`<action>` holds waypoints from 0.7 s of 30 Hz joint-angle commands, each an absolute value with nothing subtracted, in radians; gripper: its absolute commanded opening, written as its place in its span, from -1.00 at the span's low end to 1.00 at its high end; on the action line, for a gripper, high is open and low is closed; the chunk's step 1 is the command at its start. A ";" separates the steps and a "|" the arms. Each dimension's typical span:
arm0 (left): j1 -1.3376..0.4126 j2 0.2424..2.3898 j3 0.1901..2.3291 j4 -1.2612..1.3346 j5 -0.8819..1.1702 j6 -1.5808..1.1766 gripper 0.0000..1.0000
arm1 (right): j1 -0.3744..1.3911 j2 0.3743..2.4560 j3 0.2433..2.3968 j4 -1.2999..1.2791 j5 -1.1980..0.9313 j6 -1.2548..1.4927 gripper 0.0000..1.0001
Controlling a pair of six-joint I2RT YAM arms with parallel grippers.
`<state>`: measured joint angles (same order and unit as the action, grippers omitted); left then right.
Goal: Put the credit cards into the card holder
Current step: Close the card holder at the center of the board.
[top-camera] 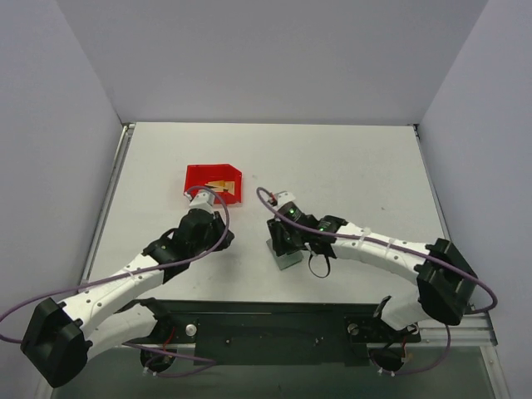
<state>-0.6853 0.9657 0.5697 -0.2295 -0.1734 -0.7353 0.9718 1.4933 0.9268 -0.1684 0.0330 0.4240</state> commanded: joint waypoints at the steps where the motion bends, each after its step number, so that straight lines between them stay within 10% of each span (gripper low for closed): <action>1: -0.683 1.023 0.604 -0.103 -0.121 -0.715 -0.43 | 0.813 1.346 0.852 -0.155 0.090 0.503 -0.35; 9: -0.767 1.187 0.658 0.126 -0.032 -0.669 -0.46 | 0.571 1.273 0.766 -0.241 0.103 0.571 -0.84; 21: -0.848 1.566 0.778 0.307 0.052 -0.675 -0.60 | 0.480 1.393 0.719 -0.104 -0.181 0.554 -0.88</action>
<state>-0.8375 1.4891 0.6998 0.2092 0.0017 -0.6769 0.4896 1.3651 0.7193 -0.1509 -0.0948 0.5564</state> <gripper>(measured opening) 0.207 0.060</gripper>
